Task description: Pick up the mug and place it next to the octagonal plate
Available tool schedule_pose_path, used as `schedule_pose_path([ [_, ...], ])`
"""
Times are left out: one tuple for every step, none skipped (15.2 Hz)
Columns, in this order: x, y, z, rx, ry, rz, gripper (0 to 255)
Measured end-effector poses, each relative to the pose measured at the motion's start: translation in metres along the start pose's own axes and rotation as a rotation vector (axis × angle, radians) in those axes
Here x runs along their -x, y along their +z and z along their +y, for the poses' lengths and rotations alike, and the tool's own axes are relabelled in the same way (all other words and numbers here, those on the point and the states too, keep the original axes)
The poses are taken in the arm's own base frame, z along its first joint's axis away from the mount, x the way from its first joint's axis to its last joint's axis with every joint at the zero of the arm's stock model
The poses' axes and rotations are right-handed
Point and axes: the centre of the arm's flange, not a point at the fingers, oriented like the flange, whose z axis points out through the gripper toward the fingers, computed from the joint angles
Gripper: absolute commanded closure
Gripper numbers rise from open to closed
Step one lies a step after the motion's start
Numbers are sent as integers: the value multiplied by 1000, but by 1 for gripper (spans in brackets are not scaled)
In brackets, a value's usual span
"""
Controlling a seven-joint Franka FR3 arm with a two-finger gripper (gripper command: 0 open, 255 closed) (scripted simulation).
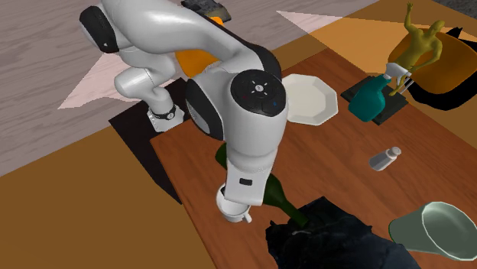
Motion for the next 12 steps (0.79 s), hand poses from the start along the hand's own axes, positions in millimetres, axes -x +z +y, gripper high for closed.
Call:
schedule_pose_path([
  [0, -6, 1, 0, 0, 0, 255],
  [-1, -11, 2, 0, 0, 0, 255],
  [-1, -17, 2, 0, 0, 0, 255],
  [0, -21, 2, 0, 0, 0, 255],
  [-1, -27, 3, 0, 0, 0, 255],
  [-1, -32, 3, 0, 0, 0, 255],
  [-3, -39, 4, 0, 0, 0, 255],
  [-4, -43, 4, 0, 0, 0, 255],
  [-2, -48, 4, 0, 0, 0, 255],
  [-3, -53, 5, 0, 0, 0, 255],
  [-4, -58, 6, 0, 0, 0, 255],
  [-4, -64, 5, 0, 0, 0, 255],
])
